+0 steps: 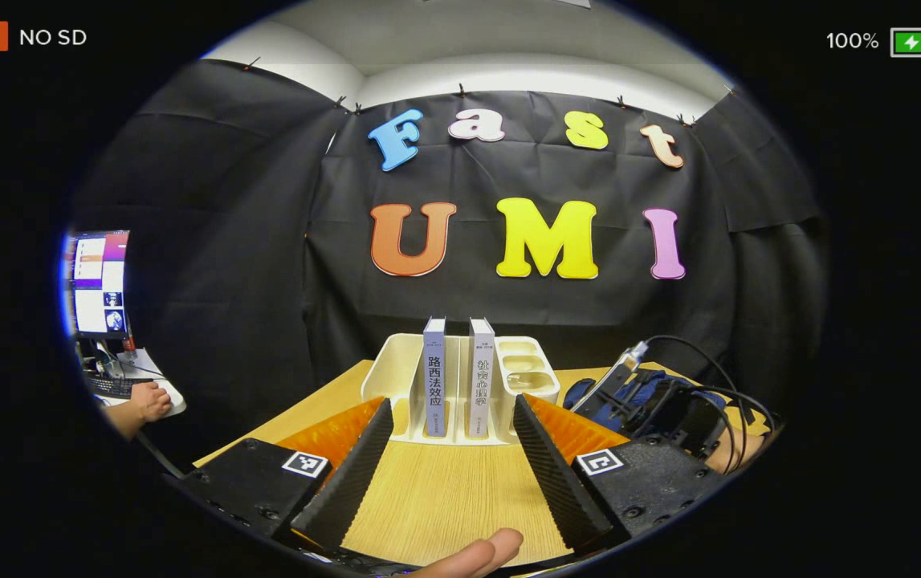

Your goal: Open the schoolbag, grab two books from the bookshelf and put them into the schoolbag.

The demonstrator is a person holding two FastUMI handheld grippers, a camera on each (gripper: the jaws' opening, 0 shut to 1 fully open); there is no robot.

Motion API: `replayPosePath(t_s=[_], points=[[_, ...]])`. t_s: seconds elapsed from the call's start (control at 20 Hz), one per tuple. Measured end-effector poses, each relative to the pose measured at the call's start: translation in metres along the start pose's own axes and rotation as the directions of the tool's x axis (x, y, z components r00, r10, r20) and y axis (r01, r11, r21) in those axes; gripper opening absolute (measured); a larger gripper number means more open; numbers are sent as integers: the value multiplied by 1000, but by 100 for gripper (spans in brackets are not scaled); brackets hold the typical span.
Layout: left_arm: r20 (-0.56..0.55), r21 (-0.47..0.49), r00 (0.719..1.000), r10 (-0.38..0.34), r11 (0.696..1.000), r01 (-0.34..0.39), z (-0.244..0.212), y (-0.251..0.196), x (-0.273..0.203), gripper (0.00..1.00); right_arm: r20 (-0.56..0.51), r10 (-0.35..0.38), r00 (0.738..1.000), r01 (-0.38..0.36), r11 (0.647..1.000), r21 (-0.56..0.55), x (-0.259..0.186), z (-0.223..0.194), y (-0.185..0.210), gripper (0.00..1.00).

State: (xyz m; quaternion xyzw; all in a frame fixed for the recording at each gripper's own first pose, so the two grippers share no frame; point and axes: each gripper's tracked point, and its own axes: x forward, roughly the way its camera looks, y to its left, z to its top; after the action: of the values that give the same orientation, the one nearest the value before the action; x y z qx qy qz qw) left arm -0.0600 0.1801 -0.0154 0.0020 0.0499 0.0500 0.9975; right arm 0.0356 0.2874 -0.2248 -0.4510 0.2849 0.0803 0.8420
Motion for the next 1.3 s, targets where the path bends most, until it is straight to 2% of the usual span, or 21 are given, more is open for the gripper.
replayPosePath(t_s=[0.05, 0.15, 0.35, 0.5, 0.65, 0.75, 0.85, 0.9, 0.95, 1.0, 1.05, 1.1, 1.15, 1.2, 1.3], points=[[3, 2, 1000, 4, 1000, -4, 1, 3, -1, 96, -21, 3, 1000, -3, 1000, -11, 5, 0, 2, 99], [5, -2, 1000, 5, 1000, -5, 1, 3, 1, 96, -56, -1, 998, -2, 999, -43, 13, -2, 7, 95], [-12, -15, 1000, 12, 1000, -13, -3, 6, 2, 96, -44, -67, 997, 61, 989, -136, 9, 6, 12, 93], [-18, -21, 1000, 19, 1000, -19, -4, 9, 5, 96, -37, -155, 987, 144, 969, -199, 16, 10, 5, 92], [-18, -19, 1000, 20, 1000, -20, -5, 8, 4, 96, -44, -190, 981, 179, 967, -182, 25, 19, -2, 92], [-22, -17, 999, 24, 1000, -24, -5, 13, 6, 96, -69, -143, 987, 134, 984, -121, 31, 20, 8, 94], [-34, -33, 999, 10, 999, -12, -9, 11, 7, 96, -114, -96, 989, 90, 994, -60, 36, 16, 19, 59], [-36, -38, 999, 7, 999, -8, -8, 9, 7, 96, -121, -105, 987, 100, 994, -49, 35, 16, 18, 40], [-39, -38, 999, 11, 999, -12, -10, 12, 9, 96, -110, -111, 988, 107, 993, -50, 32, 19, 16, 39], [-40, -39, 999, 18, 999, -19, -9, 14, 10, 96, -100, -122, 987, 118, 992, -46, 26, 23, 13, 33], [-42, -42, 999, 21, 999, -23, -10, 16, 10, 96, -86, -122, 989, 119, 992, -44, 22, 26, 11, 30], [-44, -47, 999, 22, 999, -24, -11, 18, 11, 96, -82, -141, 987, 136, 989, -57, 19, 26, 3, 22], [-48, -54, 999, 23, 998, -26, -12, 19, 12, 96, -74, -167, 983, 162, 984, -67, 13, 29, -7, 39], [-53, -61, 998, 25, 998, -28, -14, 20, 13, 96, -58, -173, 983, 169, 983, -65, 11, 32, -13, 30], [-63, -75, 998, 31, 997, -36, -16, 23, 14, 96, -50, -177, 983, 175, 984, -40, 15, 35, -20, 30]])
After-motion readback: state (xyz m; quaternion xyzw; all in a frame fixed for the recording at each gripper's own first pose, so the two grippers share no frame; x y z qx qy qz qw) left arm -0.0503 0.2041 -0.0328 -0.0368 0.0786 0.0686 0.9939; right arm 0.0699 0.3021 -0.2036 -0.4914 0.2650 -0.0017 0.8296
